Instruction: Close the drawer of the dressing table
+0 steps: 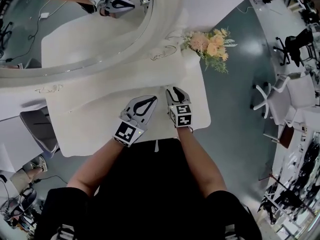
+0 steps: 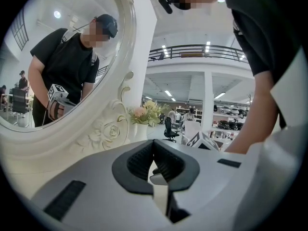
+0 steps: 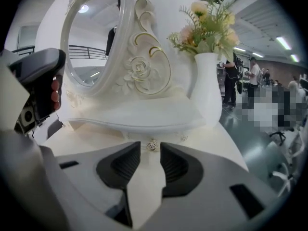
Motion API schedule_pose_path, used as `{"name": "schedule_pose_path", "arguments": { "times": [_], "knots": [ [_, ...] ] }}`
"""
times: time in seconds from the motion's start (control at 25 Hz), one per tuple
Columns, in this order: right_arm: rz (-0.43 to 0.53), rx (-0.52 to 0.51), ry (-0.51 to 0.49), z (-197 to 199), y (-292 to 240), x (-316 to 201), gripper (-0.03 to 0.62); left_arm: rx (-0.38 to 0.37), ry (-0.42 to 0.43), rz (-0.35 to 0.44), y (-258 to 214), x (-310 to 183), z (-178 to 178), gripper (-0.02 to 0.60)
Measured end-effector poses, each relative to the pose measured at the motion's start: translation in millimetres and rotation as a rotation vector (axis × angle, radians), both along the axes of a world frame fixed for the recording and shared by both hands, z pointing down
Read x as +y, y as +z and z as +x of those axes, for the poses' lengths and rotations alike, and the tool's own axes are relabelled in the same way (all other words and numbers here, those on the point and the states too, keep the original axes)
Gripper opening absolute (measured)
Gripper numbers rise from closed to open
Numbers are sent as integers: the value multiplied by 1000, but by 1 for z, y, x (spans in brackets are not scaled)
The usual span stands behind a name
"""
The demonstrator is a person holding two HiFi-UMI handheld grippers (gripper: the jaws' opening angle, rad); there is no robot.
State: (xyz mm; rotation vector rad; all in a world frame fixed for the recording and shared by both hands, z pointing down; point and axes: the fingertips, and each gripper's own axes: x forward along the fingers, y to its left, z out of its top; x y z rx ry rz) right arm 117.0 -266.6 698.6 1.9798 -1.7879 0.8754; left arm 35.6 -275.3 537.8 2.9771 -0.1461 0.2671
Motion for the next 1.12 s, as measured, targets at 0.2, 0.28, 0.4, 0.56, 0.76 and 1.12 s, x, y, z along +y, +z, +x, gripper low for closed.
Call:
{"name": "schedule_pose_path", "arguments": {
  "times": [0.2,0.28,0.4,0.56,0.76,1.12],
  "knots": [
    [102,-14,-56,-1,-49,12,114,11,-53,20,-20,11,-3,-6],
    [159,-50,-83,-6,-74,14,114,22,-79,29,-31,16,-6,-6],
    [243,-86,-127,-13,-115,18,114,23,-116,41,-41,24,-10,-6],
    [351,-76,-221,-26,-172,31,112,32,-154,45,-60,40,-16,-6],
    [452,-38,-323,-42,-231,54,103,31,-202,69,-87,53,-24,-6],
    [586,33,-421,-53,-300,101,24,76,-162,133,-134,93,-22,-6]
  ]
}}
